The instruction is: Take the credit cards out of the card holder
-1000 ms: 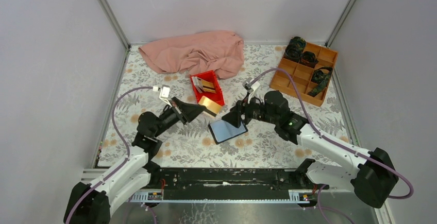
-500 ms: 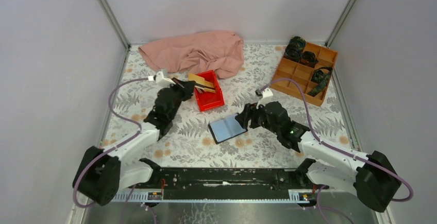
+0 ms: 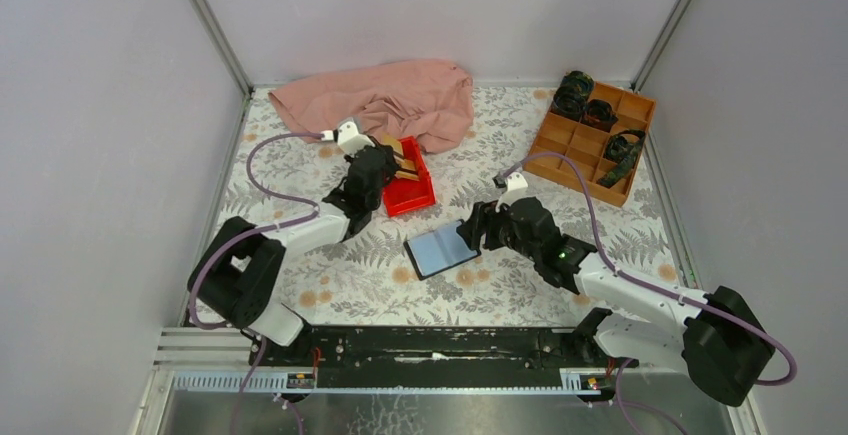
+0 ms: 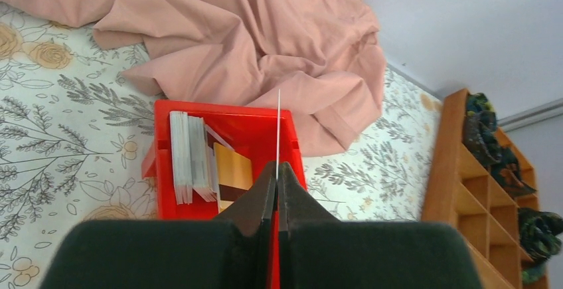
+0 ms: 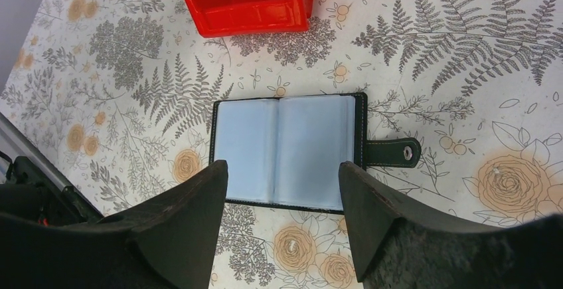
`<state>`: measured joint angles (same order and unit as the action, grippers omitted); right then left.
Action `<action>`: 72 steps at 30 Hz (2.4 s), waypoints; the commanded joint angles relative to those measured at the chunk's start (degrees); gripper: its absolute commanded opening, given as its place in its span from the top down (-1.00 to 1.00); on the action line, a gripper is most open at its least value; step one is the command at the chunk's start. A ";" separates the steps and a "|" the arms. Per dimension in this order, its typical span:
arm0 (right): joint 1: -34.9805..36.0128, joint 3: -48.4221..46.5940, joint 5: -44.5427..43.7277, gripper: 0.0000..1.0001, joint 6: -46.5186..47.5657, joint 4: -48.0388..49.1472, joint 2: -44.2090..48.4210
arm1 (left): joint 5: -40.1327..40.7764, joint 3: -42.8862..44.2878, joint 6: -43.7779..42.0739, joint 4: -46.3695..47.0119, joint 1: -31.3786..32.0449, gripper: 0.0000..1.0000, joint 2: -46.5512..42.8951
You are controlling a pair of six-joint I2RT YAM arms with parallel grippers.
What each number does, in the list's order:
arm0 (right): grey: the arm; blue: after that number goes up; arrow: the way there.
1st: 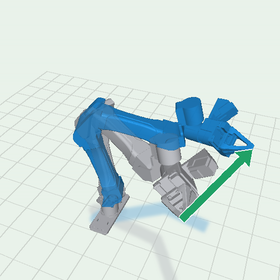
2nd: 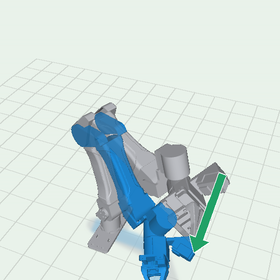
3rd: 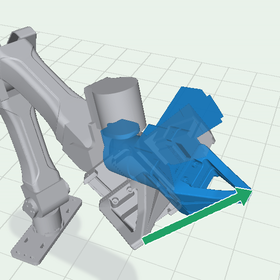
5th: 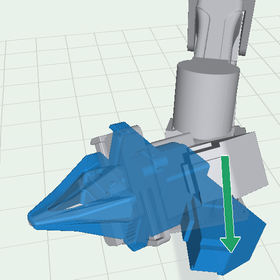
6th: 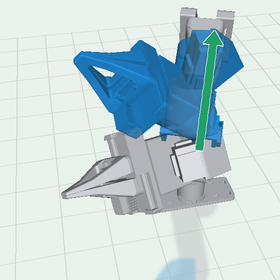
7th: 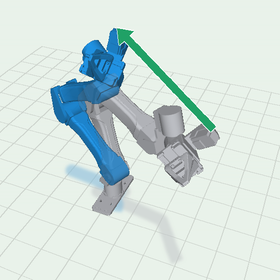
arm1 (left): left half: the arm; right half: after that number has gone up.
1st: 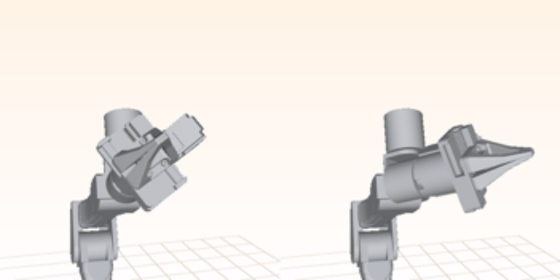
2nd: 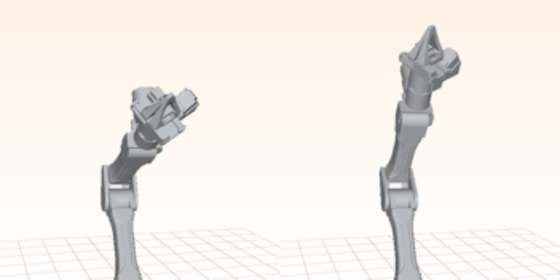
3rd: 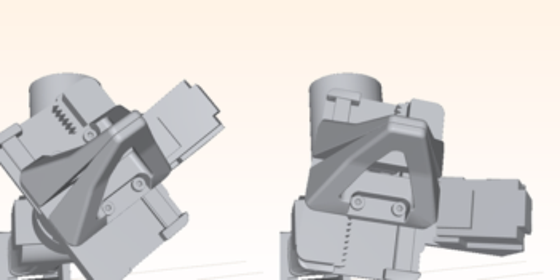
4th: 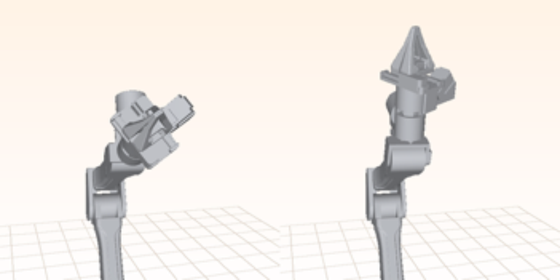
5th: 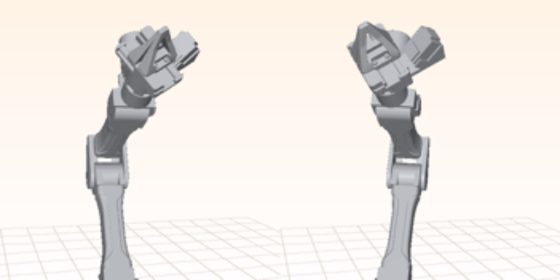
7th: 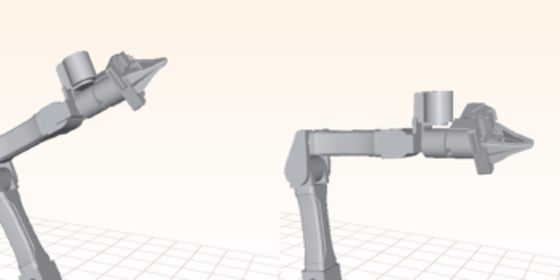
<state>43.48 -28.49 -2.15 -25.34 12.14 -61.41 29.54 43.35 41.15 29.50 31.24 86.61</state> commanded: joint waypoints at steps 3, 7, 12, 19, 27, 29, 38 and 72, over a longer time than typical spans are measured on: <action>-0.18 0.20 -2.25 -0.38 1.39 2.22 -0.50 | 4.70 2.57 -1.10 2.11 0.21 1.00 4.26; -0.24 0.21 -2.19 -0.39 1.63 2.59 -1.05 | 4.90 2.74 -0.21 1.21 0.41 1.00 5.42; -0.48 0.34 -2.06 -0.39 1.79 2.97 -1.92 | 3.19 4.27 -0.26 0.28 0.44 1.00 8.22; -0.75 0.91 -2.21 -0.38 2.10 2.82 -1.70 | 2.56 5.55 1.40 0.33 0.53 1.00 12.47; -0.91 1.26 -1.59 -0.39 2.32 3.41 -1.86 | 3.79 5.03 3.72 1.71 0.51 0.93 14.63; -0.93 1.31 -1.51 -0.39 2.30 3.54 -2.09 | 3.72 5.32 3.47 1.84 0.58 0.73 14.76; -0.95 1.23 0.33 -0.39 2.44 4.38 -2.98 | 4.02 5.76 1.11 1.47 0.66 0.44 11.43; -0.96 -5.28 4.12 -0.04 0.14 2.18 -20.92 | -2.70 -29.25 11.61 2.03 27.33 1.00 -9.03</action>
<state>42.94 -32.12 -0.05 -24.53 12.69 -81.36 26.41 13.78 49.36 27.11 57.84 75.92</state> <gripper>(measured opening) 0.567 0.010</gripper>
